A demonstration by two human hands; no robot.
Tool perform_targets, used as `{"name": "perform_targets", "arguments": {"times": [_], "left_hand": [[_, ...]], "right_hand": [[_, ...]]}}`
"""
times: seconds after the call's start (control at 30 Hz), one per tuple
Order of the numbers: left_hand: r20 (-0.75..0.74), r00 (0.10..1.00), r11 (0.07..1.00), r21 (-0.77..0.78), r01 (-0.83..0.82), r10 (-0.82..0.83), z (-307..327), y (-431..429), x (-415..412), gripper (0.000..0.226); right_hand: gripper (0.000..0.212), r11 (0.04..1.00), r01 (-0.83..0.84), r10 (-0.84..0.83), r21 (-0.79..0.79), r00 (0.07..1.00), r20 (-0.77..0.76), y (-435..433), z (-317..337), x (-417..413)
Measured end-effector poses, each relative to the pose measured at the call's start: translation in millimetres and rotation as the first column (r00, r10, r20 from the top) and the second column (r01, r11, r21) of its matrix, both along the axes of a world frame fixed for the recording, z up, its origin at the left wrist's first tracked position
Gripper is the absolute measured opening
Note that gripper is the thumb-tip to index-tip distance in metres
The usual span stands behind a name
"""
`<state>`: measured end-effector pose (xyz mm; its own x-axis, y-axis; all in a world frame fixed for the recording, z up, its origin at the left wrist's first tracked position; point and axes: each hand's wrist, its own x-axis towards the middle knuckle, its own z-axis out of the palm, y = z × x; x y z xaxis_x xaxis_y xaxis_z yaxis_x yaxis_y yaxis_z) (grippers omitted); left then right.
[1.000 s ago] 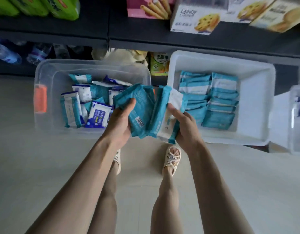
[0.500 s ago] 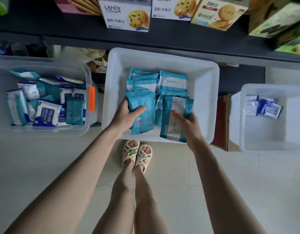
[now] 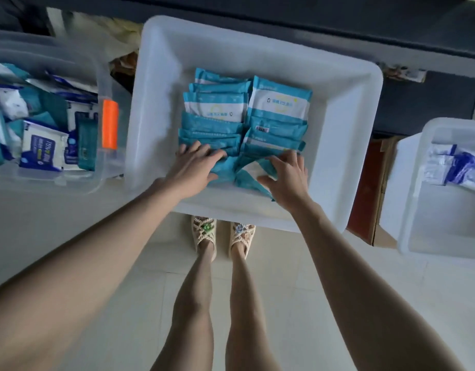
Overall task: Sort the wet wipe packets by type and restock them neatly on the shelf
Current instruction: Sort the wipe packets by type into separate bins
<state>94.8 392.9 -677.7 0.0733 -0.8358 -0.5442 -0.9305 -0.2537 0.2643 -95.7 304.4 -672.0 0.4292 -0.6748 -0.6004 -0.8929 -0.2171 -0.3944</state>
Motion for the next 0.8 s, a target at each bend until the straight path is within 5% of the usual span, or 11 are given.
{"name": "perform_targets", "arguments": {"times": [0.13, 0.4, 0.57, 0.8], "left_hand": [[0.011, 0.994, 0.976, -0.190, -0.104, 0.108, -8, 22, 1, 0.064], [-0.067, 0.992, 0.994, -0.020, -0.104, 0.103, -6, 24, 5, 0.061], [-0.189, 0.952, 0.969, 0.000, -0.246, 0.242, 18, 13, 8, 0.045], [-0.379, 0.825, 0.854, -0.143, -0.501, 0.420, 78, 28, 46, 0.020]], "right_hand": [[0.053, 0.993, -0.032, 0.035, -0.113, 0.999, 0.024, 8, -7, 1], [0.064, 0.962, -0.271, 0.268, -0.025, 0.958, -0.102, 19, -10, 0], [0.055, 0.984, -0.160, 0.163, 0.083, 0.986, -0.030, 4, 21, 14], [0.032, 1.000, -0.019, 0.019, -0.001, 0.985, 0.173, 7, 84, 73]]}}
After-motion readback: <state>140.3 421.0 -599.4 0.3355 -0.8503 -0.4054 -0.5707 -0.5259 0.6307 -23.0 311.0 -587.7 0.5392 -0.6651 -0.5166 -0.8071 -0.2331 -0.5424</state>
